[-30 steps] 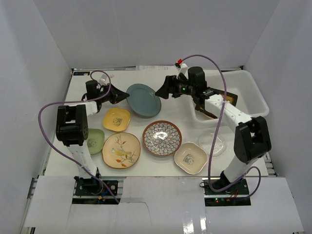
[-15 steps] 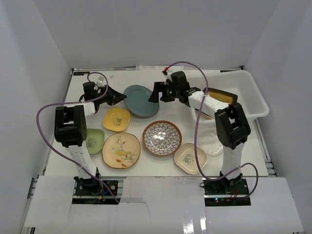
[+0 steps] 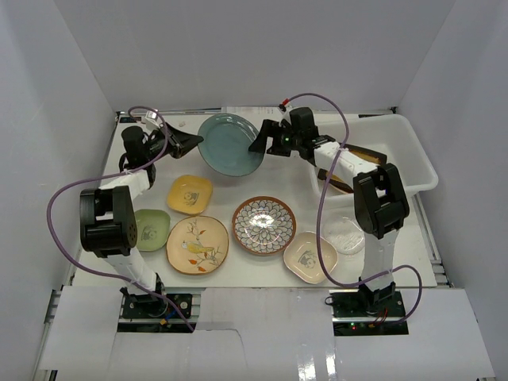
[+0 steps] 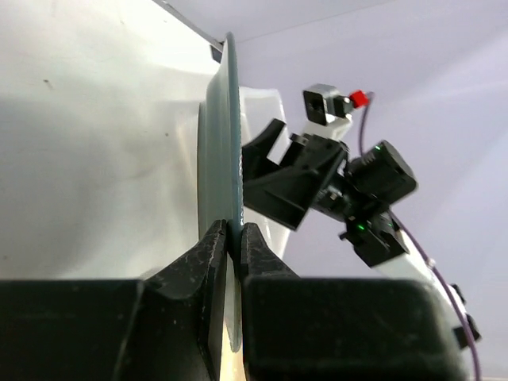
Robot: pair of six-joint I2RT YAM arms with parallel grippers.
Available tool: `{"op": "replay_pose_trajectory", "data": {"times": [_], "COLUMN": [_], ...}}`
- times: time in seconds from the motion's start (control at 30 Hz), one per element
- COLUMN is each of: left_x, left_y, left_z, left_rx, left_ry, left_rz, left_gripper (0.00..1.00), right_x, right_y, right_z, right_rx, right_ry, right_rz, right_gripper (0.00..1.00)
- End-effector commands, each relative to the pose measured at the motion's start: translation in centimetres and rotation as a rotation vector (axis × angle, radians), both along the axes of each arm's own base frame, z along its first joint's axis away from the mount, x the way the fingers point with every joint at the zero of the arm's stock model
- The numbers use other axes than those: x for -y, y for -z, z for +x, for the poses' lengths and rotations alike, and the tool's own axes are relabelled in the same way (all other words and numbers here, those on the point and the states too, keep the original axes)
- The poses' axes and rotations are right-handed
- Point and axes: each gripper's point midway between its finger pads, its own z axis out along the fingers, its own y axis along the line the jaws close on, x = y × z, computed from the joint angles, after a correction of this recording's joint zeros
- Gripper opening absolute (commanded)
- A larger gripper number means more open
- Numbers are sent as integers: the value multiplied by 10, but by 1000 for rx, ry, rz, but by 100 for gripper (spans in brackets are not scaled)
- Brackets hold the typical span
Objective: Place the plates into the plastic bin on the countertop
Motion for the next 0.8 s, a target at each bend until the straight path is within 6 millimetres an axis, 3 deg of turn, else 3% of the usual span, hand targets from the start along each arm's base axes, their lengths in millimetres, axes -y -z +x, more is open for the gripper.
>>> {"op": "replay_pose_trajectory", "data": {"times": [0.0,0.17,0.2,0.27,0.3,0.33,0.4,0.43,0.47,0.53,0.57,0.6,0.67,0.7,0.77], "left_x": [7,10,10,11,11,12,13,15,15,17,19,21,30,33,46], "left_y": [-70,-88,-90,-92,-92,-93,-92,-93,-91,-81,-77,-72,-51,-47,-22], "left_z": [-24,-33,-33,-35,-37,-38,-42,-44,-46,-49,-50,-52,-55,-57,-59], "left_rx": [170,197,201,206,204,207,191,200,192,152,138,125,73,71,36], "left_ry": [87,118,121,128,131,133,142,150,154,161,164,166,179,178,168], "left_rz": [-65,-99,-98,-99,-101,-101,-116,-120,-124,-125,-120,-114,-69,-45,62], "left_gripper": [0,0,0,0,0,0,0,0,0,0,3,12,39,64,78], "right_x": [3,4,0,1,0,0,0,0,2,7,9,14,27,34,63], "right_y": [-39,-51,-65,-67,-73,-85,-88,-100,-103,-109,-115,-123,-135,-142,-161], "right_z": [8,-1,-5,-13,-17,-19,-26,-29,-29,-35,-36,-40,-38,-38,-37], "right_rx": [36,23,49,52,41,72,63,70,68,63,79,94,125,140,170], "right_ry": [-12,-64,-94,-117,-123,-144,-170,-180,-179,-172,-171,-159,-122,-105,-45], "right_rz": [152,261,306,356,388,421,458,502,519,545,554,560,567,572,592], "right_gripper": [90,90,90,98,97,78,63,36,23,8,8,8,8,8,8]}}
